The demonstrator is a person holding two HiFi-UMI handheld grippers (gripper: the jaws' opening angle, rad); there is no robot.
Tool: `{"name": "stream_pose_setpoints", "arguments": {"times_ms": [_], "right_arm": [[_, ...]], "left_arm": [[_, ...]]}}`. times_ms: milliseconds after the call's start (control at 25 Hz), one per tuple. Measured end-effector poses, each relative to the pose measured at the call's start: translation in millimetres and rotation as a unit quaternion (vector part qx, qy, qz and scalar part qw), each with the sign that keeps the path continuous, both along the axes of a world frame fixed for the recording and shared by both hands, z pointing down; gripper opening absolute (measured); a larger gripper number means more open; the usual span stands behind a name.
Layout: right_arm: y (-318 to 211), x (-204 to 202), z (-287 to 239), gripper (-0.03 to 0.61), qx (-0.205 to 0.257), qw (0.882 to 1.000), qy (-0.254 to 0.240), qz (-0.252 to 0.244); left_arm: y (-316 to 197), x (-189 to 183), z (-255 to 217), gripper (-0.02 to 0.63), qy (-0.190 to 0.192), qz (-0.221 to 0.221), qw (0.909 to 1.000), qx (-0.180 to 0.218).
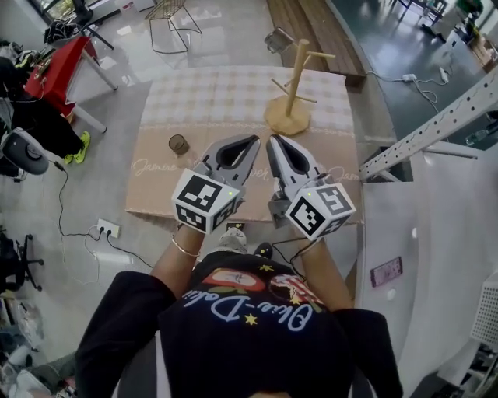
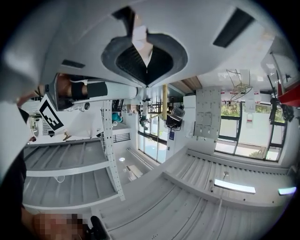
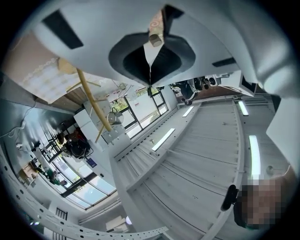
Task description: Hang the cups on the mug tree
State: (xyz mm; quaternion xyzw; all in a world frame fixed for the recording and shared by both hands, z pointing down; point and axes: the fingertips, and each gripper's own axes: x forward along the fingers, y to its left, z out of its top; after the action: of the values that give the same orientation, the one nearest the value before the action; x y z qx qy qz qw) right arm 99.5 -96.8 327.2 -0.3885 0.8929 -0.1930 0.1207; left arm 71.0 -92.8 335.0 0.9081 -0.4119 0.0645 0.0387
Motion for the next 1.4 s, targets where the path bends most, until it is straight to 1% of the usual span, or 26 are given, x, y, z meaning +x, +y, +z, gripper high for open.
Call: {"name": "stream_pose_setpoints", "arguments": {"times_ms": [80,200,320,560,760,1000,1120,1240,1400], "right_arm": [[5,-7,4,0.011,0.0,1.0,0.0,-0.01],[14,-25,11,0.011,0.003,0.999,-0.004,-0.039],[24,-37,17,0.011,0.008,0.998,-0.001,-0.063],[27,-43,29,0.011,0.0,0.997,0.002,-0.077],[25,-59,31,0.011,0.0,0.996,0.004,-0.084],[25,-90,41,0.011,-0.012,0.996,0.008,-0.086],[27,-107,46,0.011,-0.019,0.996,0.014,-0.087],[26,-118,45,0.011,-0.016,0.997,0.006,-0.077],[26,-132,48,0.011,-0.023,0.997,0.008,-0.067]], "left_arm": [[6,-8,6,0.008,0.0,-0.01,0.9999,-0.005],[15,-24,16,0.008,-0.005,-0.036,0.9993,-0.013],[23,-31,22,0.008,-0.007,-0.05,0.9986,-0.013],[31,-44,33,0.008,-0.006,-0.068,0.9974,-0.022],[31,-57,38,0.008,-0.01,-0.067,0.9975,-0.023],[31,-92,45,0.009,-0.007,-0.072,0.9968,-0.034],[34,-106,45,0.009,0.004,-0.063,0.9974,-0.035],[33,-116,44,0.009,0.017,-0.053,0.9979,-0.035],[33,-129,48,0.009,0.012,-0.037,0.9984,-0.041]]}}
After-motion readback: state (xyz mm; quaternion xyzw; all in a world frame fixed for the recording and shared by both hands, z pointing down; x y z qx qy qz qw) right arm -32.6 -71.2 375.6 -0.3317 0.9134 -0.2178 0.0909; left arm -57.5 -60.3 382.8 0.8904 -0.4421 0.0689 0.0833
